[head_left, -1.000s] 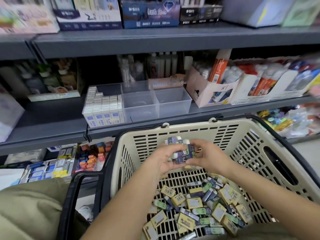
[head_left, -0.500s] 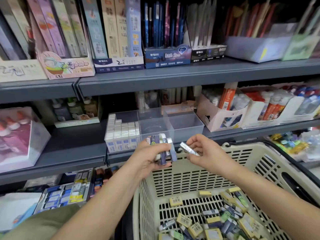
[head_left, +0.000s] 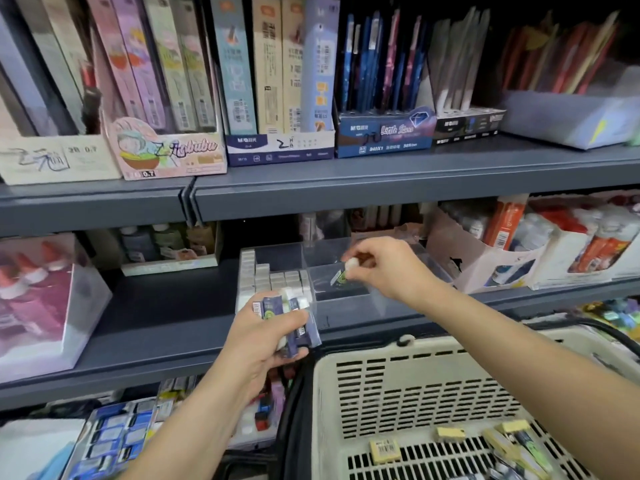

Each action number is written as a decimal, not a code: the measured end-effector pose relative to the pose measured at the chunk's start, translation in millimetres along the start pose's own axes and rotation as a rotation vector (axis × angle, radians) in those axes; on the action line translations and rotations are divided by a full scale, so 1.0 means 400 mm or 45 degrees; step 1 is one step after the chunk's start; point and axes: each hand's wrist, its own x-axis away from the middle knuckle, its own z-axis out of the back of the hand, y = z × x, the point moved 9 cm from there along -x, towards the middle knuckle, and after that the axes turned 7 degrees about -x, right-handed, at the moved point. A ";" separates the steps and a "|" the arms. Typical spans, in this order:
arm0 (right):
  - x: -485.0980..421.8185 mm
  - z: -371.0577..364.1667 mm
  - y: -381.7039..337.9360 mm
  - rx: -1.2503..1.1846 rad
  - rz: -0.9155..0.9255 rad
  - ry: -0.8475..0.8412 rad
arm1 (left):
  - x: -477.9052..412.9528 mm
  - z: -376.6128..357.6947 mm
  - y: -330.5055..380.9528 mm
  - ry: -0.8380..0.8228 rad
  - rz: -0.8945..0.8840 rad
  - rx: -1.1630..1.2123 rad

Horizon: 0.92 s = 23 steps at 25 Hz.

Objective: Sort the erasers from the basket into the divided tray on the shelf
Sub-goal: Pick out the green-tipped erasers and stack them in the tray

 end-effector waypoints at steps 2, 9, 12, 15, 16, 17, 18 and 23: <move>-0.036 -0.055 -0.012 0.141 0.038 -0.124 | -0.018 0.006 -0.011 0.023 0.004 -0.001; -0.043 -0.176 0.015 0.096 -0.049 -0.475 | -0.035 -0.012 -0.031 -0.021 0.079 0.007; -0.028 -0.189 0.018 0.152 0.000 -0.535 | -0.029 -0.017 -0.034 -0.027 0.100 0.027; -0.020 -0.186 0.016 0.112 -0.007 -0.513 | -0.026 -0.018 -0.032 -0.031 0.111 0.064; -0.015 -0.183 0.013 0.110 -0.011 -0.513 | -0.025 -0.017 -0.030 -0.032 0.112 0.071; -0.011 -0.179 0.008 0.121 -0.008 -0.511 | -0.023 -0.017 -0.029 -0.035 0.112 0.075; -0.008 -0.172 0.001 0.139 0.013 -0.489 | -0.022 -0.017 -0.029 -0.039 0.113 0.079; 0.037 -0.149 -0.051 -0.115 0.088 -0.346 | -0.018 -0.023 -0.024 -0.071 0.096 0.078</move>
